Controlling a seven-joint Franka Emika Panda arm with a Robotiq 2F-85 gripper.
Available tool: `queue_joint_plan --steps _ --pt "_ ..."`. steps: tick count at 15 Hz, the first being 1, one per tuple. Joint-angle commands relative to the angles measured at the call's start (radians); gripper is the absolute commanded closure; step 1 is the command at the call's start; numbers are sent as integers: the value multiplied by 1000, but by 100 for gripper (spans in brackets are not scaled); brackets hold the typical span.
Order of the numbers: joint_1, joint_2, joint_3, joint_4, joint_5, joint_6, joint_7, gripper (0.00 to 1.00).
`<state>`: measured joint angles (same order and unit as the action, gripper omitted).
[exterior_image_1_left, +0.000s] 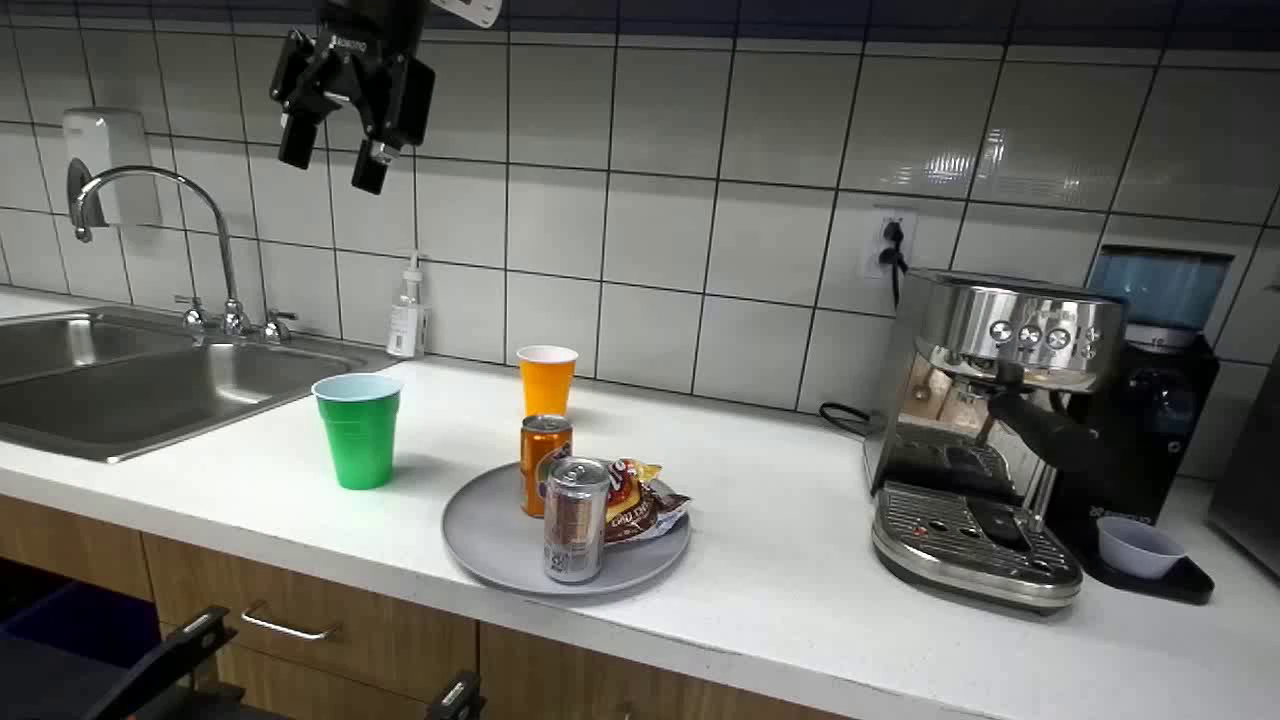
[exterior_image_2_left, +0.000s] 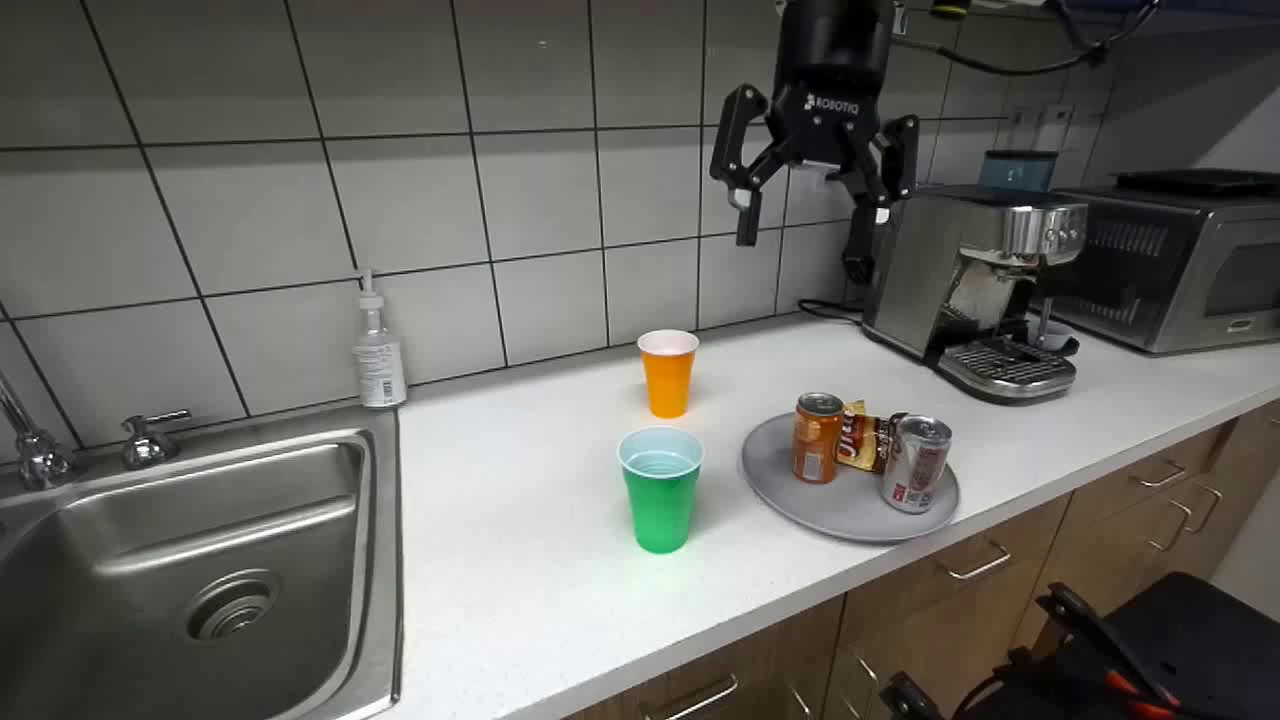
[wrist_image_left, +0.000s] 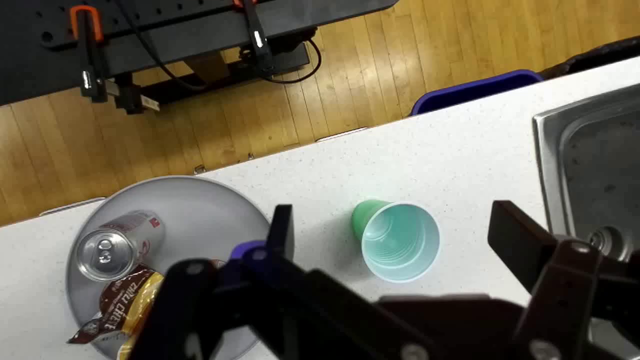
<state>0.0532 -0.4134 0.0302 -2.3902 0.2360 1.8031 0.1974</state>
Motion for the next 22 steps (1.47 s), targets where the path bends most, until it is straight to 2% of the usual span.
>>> queue_joint_plan --steps 1,6,9,14,22 --pt "-12 1 10 1 3 -2 -4 0" --pt "-17 0 11 -11 -8 10 -3 0" --pt "-33 -13 16 -63 -37 129 10 0" --pt "-42 6 -5 -140 -24 315 -19 0" --pt "-66 84 -43 -198 -27 508 -29 0"
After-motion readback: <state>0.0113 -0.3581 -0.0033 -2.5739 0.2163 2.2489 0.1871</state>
